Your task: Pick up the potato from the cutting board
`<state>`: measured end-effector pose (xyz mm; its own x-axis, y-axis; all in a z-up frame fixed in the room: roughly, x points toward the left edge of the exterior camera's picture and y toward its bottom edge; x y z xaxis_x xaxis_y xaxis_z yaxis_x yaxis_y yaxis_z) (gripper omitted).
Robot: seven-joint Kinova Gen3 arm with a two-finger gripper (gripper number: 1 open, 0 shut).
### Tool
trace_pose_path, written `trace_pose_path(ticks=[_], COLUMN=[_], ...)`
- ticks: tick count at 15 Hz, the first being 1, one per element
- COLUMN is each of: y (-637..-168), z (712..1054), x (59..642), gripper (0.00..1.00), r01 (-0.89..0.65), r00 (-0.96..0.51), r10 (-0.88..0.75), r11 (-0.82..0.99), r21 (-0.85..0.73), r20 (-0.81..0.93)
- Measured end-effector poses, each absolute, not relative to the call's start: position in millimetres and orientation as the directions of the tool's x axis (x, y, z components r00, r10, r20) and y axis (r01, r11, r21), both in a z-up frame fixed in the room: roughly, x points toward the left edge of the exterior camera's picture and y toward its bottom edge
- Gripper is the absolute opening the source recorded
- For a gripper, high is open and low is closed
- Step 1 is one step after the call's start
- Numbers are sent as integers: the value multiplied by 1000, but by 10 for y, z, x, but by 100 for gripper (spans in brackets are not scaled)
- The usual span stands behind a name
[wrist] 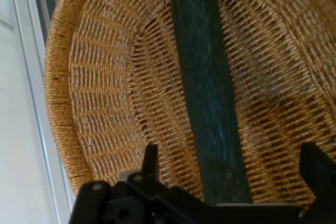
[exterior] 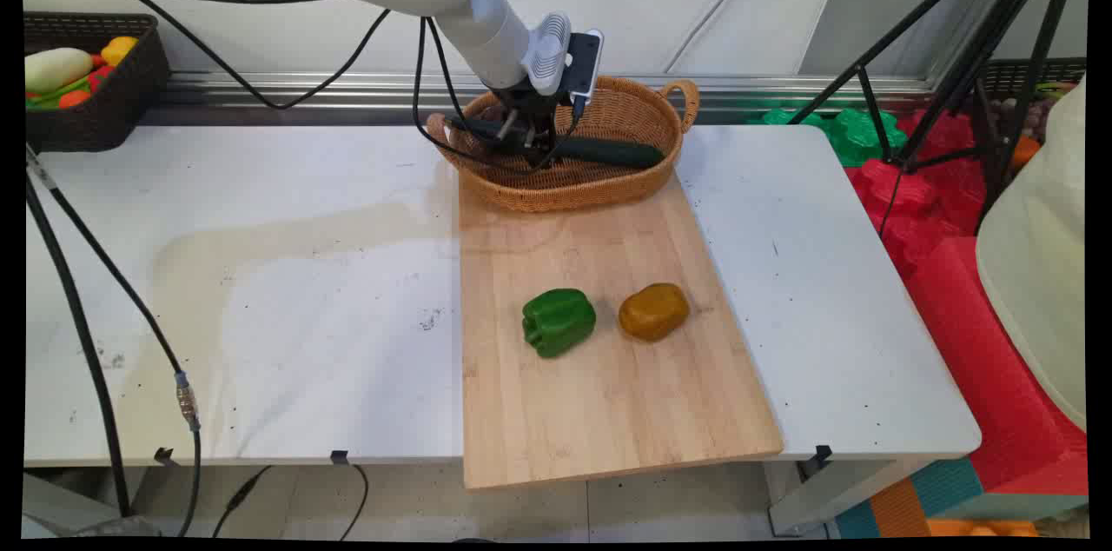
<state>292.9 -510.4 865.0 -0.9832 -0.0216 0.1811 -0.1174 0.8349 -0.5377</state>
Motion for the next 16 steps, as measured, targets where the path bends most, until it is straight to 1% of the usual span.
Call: trace_pose_path(ticks=[5, 9, 12, 16], y=[-5049, -5013, -4977, -4856], z=[8725, 8863, 9014, 9251], x=[2930, 2909, 2897, 2868], gripper=[100, 100, 100, 100], r01=[-107, -138, -192, -311], r00=[-983, -975, -960, -912], r10=[-4, -13, -41, -104], r11=[827, 821, 815, 806], r21=[-552, -554, -547, -504], r20=[184, 222, 277, 396])
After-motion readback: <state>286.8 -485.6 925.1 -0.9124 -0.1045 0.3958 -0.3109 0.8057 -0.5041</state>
